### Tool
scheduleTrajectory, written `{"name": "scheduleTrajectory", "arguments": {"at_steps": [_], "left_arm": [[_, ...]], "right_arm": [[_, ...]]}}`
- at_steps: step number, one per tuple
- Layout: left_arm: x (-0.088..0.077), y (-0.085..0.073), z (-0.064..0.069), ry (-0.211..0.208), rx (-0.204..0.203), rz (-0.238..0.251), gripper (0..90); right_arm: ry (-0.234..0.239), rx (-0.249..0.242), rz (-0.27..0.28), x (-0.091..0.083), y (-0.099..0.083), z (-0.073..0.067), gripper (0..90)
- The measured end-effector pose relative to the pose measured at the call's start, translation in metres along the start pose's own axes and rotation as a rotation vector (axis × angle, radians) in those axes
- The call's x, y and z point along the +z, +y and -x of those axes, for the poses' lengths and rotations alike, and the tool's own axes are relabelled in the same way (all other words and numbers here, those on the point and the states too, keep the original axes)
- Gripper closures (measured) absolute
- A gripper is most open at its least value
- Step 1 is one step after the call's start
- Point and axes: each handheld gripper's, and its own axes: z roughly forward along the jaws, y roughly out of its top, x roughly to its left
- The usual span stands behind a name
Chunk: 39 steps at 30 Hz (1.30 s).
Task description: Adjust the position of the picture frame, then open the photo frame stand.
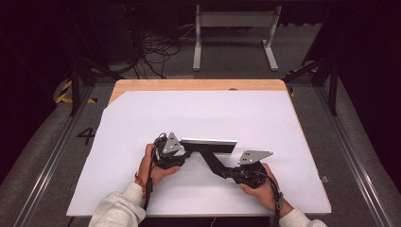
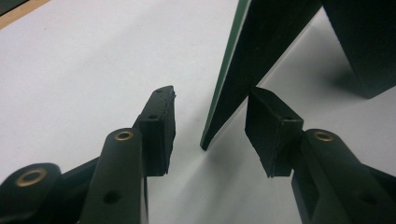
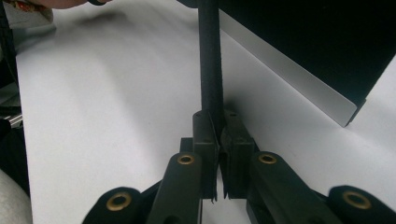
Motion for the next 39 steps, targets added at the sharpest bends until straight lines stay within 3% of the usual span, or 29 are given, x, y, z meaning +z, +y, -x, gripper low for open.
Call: {"name": "scheduleTrajectory", "arguments": {"at_steps": [10,17,25,33,39], "left_arm": [[-0.004,0.004,0.001,-0.013,0.014,0.02,54.5],[-0.012,0.006,0.0,-0.025,0.011,0.055,54.5],[-0.015,0.008,0.001,-0.035,0.024,0.061,54.2],[-0.016,0.012,0.003,-0.046,0.047,0.067,54.0],[-0.019,0.015,0.003,-0.04,0.051,0.077,53.2]], "right_arm": [[-0.013,0.0,-0.002,-0.002,-0.001,-0.002,86.2],[-0.012,0.006,0.013,-0.013,0.0,0.0,85.9],[-0.035,-0.01,0.043,-0.028,0.001,-0.002,85.3],[-0.078,-0.018,0.082,-0.04,0.003,-0.001,84.0],[-0.148,-0.016,0.136,-0.051,0.006,0.0,79.3]]}}
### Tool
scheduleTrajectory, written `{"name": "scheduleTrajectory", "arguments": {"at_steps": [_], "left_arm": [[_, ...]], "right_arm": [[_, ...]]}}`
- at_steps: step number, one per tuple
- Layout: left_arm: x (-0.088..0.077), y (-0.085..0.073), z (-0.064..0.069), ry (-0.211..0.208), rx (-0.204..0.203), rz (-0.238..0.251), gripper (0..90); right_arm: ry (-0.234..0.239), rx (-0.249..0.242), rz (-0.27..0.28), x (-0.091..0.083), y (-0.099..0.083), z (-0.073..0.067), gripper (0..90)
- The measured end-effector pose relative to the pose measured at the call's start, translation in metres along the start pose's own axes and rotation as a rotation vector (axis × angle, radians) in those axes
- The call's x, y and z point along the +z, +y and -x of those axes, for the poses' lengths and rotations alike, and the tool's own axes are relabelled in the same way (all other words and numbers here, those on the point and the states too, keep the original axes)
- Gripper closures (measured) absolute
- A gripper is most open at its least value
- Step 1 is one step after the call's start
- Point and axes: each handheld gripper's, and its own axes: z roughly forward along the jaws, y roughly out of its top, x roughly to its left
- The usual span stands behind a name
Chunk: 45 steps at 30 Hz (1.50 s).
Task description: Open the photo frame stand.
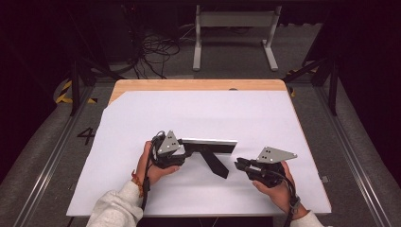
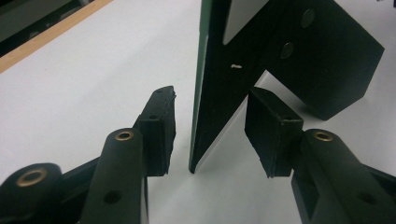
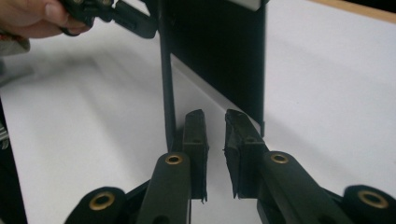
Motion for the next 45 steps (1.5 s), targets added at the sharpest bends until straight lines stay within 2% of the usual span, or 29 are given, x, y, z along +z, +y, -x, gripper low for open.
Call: {"name": "scheduleTrajectory", "arguments": {"at_steps": [4,7,17,24,31,40,45], "left_arm": [[-0.003,0.001,-0.001,0.001,-0.005,0.011,53.1],[-0.004,0.001,-0.001,-0.001,-0.006,0.015,53.1],[-0.006,0.002,-0.001,-0.02,-0.003,0.031,55.4],[-0.007,0.003,0.0,-0.039,0.013,0.035,62.7],[-0.008,0.002,0.0,-0.033,0.007,0.035,66.6],[-0.013,0.002,0.001,-0.041,0.01,0.03,69.2],[-0.017,0.002,0.003,-0.043,0.03,0.022,70.6]], "right_arm": [[-0.027,0.0,0.033,-0.003,0.003,0.001,82.0],[-0.038,-0.027,0.055,-0.004,0.006,-0.002,86.4],[-0.06,-0.072,0.072,0.003,0.018,-0.008,88.8],[-0.089,-0.067,0.075,0.009,0.023,-0.006,89.2],[-0.113,-0.065,0.075,0.011,0.025,-0.001,90.0],[-0.127,-0.072,0.068,0.014,0.027,0.0,90.0],[-0.124,-0.068,0.068,0.014,0.028,0.001,90.0]]}}
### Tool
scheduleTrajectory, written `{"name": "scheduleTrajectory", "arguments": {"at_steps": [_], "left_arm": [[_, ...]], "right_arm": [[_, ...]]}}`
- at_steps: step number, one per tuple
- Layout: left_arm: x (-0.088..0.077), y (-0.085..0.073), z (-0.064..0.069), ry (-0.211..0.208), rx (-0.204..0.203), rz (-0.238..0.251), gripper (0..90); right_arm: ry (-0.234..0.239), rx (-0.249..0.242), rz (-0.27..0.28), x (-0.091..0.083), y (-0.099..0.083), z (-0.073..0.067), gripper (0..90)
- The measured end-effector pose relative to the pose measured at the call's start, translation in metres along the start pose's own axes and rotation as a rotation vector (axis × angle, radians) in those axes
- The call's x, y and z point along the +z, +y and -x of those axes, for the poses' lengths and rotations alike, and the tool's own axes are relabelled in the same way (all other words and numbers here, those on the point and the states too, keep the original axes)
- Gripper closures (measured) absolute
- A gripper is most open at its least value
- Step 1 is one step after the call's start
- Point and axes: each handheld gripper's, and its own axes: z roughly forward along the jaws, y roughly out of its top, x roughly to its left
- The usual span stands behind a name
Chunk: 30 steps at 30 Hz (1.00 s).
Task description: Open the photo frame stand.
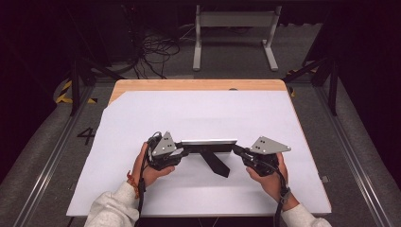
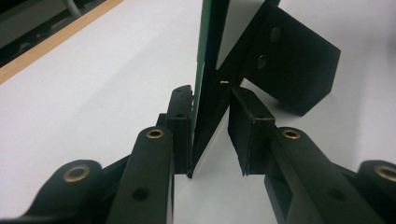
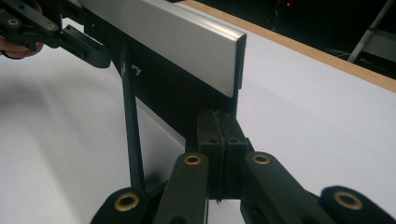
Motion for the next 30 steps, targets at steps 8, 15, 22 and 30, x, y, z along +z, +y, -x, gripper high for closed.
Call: {"name": "scheduleTrajectory", "arguments": {"at_steps": [8,15,22,30], "left_arm": [[-0.008,0.001,0.003,-0.001,0.011,0.013,70.7],[-0.011,0.001,0.007,-0.002,0.035,0.013,74.9],[-0.013,0.001,0.011,-0.016,0.052,0.016,77.7],[-0.016,0.006,0.022,0.004,0.105,0.017,76.7]], "right_arm": [[-0.003,-0.001,0.002,0.001,0.001,0.001,90.0],[-0.008,0.009,-0.003,0.006,0.005,0.005,90.0],[-0.016,0.007,-0.004,0.012,0.007,0.005,90.0],[-0.008,0.012,0.005,0.014,0.01,0.005,90.0]]}}
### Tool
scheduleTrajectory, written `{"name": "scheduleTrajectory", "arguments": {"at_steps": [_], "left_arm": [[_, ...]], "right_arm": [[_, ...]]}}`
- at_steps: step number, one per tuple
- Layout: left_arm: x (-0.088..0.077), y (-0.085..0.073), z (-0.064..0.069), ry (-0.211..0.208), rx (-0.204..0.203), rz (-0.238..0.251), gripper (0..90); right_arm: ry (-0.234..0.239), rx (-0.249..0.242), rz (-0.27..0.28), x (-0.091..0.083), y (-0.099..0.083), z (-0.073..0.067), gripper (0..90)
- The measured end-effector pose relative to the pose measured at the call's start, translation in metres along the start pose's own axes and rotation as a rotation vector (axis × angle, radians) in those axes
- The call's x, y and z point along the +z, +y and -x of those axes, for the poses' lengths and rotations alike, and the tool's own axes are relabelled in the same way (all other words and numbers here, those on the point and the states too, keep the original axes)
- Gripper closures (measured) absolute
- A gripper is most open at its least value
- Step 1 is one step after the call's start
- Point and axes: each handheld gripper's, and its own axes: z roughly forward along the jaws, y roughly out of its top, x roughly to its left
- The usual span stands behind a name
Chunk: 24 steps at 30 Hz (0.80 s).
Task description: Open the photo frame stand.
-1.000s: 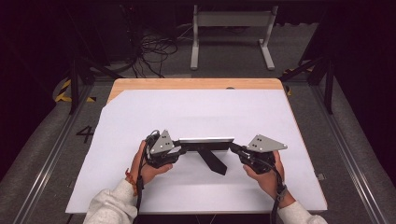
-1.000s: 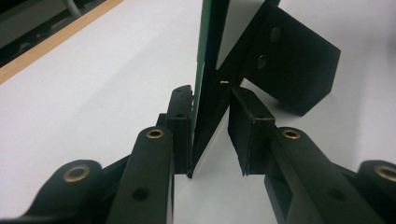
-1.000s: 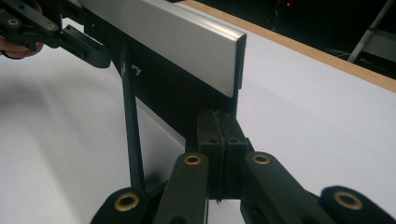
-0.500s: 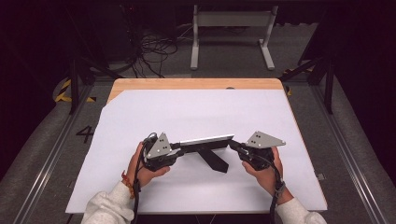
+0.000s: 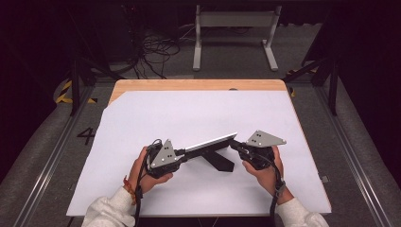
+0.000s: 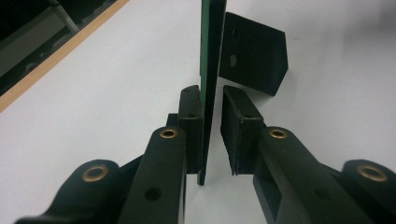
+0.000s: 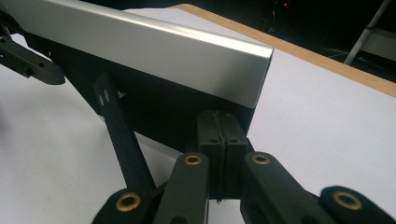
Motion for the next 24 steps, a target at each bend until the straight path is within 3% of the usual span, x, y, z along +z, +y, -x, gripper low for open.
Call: {"name": "scheduleTrajectory", "arguments": {"at_steps": [24], "left_arm": [[-0.005,0.007,0.017,-0.016,0.019,0.041,76.3]], "right_arm": [[0.005,0.017,0.006,0.016,0.007,-0.002,90.0]]}}
